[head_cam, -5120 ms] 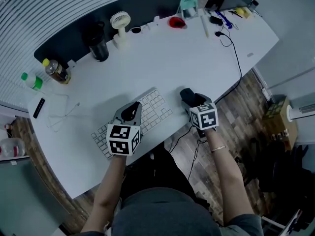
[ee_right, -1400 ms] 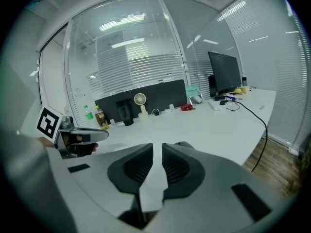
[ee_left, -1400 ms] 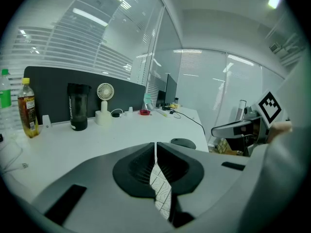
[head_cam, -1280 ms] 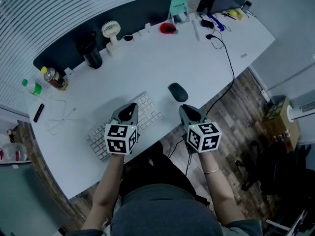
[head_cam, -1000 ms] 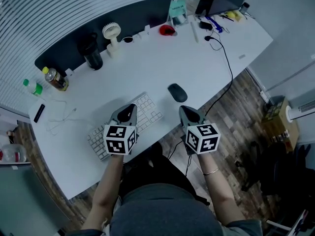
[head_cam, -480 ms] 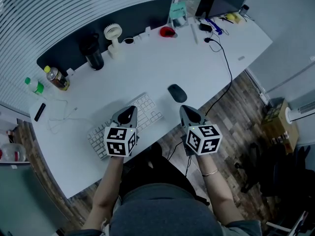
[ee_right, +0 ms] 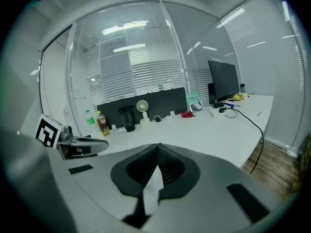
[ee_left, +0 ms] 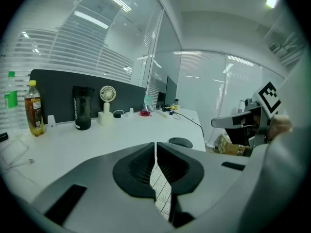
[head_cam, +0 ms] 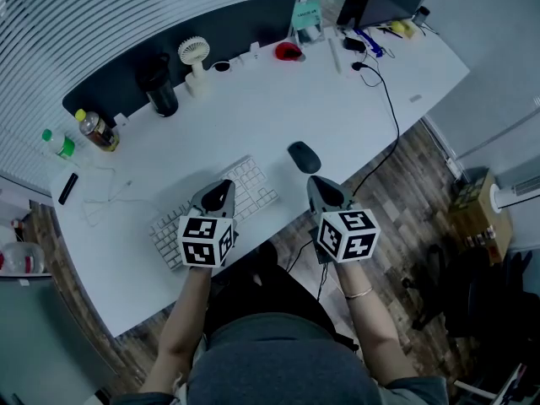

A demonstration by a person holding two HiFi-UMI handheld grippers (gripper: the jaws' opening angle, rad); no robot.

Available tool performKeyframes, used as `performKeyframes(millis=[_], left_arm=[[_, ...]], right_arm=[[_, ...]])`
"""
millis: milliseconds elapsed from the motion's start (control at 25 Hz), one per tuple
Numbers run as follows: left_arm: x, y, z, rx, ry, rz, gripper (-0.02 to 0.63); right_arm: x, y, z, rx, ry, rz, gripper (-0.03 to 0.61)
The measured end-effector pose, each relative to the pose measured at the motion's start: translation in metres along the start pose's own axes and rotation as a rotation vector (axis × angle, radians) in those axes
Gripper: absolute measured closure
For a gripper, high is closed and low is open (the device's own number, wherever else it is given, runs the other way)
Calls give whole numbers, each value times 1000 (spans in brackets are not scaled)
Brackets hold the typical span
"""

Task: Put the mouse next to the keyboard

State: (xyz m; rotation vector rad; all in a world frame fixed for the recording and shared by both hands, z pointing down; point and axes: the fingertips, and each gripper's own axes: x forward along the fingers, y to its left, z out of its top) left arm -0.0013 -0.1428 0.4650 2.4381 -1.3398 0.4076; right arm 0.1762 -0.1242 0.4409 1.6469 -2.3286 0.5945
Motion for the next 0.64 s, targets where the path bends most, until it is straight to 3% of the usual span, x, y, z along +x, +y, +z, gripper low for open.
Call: performKeyframes(millis=[640], left_arm=[[6, 1, 0, -6, 5, 11, 584]], right_arm=[[8, -10, 2, -21, 11, -6, 577]])
